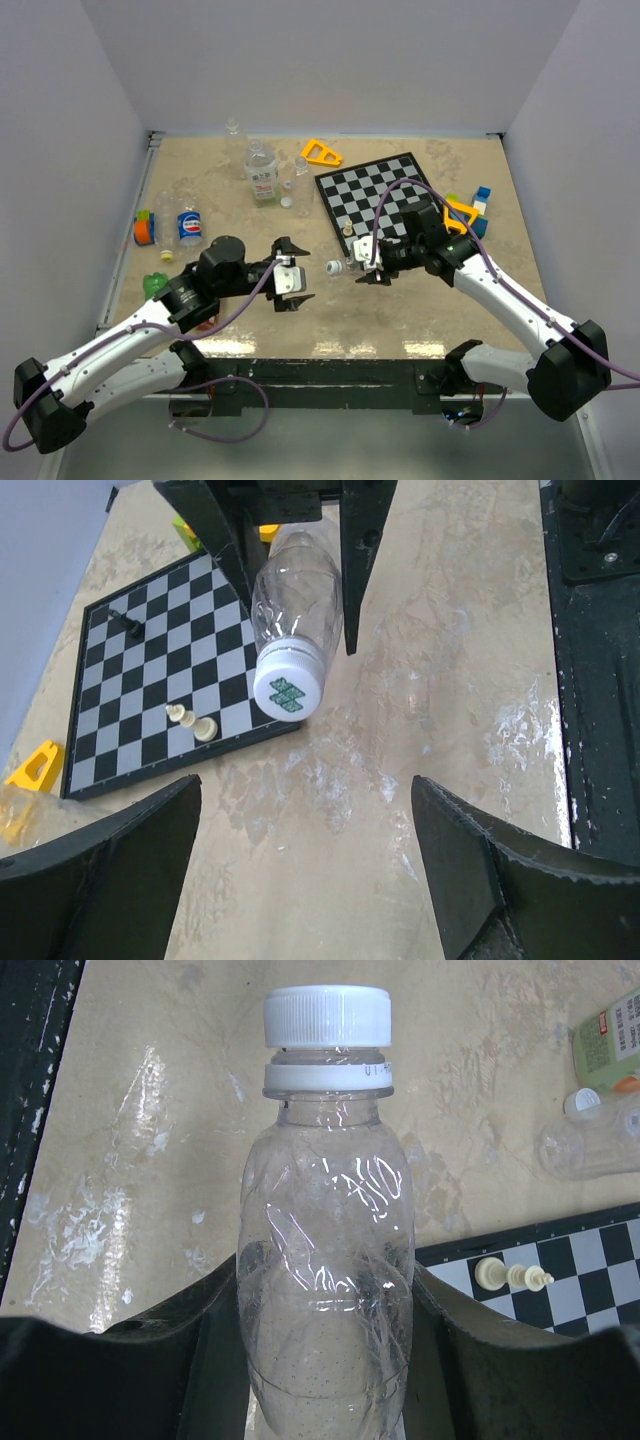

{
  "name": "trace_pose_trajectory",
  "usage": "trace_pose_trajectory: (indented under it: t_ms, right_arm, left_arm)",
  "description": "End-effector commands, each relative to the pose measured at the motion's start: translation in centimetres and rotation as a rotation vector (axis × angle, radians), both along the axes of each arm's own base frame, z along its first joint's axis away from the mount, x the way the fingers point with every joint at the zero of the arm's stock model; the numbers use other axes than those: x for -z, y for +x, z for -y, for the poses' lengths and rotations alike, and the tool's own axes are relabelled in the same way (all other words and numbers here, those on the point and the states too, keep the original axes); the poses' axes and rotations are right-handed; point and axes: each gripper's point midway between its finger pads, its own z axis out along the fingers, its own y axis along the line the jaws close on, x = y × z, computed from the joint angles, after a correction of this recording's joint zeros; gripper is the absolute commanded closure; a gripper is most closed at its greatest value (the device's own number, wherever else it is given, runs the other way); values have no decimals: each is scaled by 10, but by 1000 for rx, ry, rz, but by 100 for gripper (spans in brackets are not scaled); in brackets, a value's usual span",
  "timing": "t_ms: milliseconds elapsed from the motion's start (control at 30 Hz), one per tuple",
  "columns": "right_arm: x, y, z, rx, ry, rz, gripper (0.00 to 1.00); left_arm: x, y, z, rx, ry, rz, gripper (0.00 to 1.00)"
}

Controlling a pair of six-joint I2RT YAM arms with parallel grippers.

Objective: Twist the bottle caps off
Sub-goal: Unscrew the bottle cap from the plastic bottle.

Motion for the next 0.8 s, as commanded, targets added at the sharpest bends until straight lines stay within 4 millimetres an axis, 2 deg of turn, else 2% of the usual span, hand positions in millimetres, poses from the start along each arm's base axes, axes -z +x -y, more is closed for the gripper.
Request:
trace_pose_trajectory:
  t_ms: [0, 267, 633, 767]
  right_arm:
    - [2, -2, 0, -13, -1, -3, 84]
    - [1, -3, -1, -17, 3, -2, 84]
    - [3, -3, -1, -15, -3, -7, 84]
    - [3, -3, -1, -17, -1, -8, 84]
  left_arm:
    - [-26, 2, 24, 90, -93, 83, 12]
    - [-29, 9, 42, 107, -144, 58, 23]
    - [-19, 10, 55, 136, -139, -4, 47]
    - [-19, 9, 56, 137, -145, -12, 48]
